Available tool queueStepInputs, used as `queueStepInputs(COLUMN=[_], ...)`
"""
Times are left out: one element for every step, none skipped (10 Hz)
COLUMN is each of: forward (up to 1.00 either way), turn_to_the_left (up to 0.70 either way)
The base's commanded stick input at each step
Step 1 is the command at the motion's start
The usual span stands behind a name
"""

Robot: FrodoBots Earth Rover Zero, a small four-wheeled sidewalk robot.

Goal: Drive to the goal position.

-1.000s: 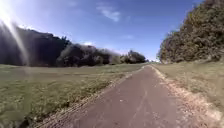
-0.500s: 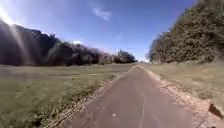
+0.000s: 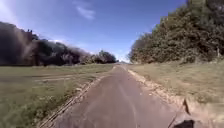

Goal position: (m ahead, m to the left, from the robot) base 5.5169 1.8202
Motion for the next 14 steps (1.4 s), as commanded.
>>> queueStepInputs(forward=[1.00, 1.00, 1.00, 1.00, 1.00, 1.00, 1.00, 1.00, 1.00, 1.00, 1.00, 0.05, 0.05, 0.05], turn_to_the_left=[0.00, 0.00, 0.00, 0.00, 0.00, 0.00, 0.00, 0.00, 0.00, 0.00, 0.00, 0.00, 0.00, 0.00])
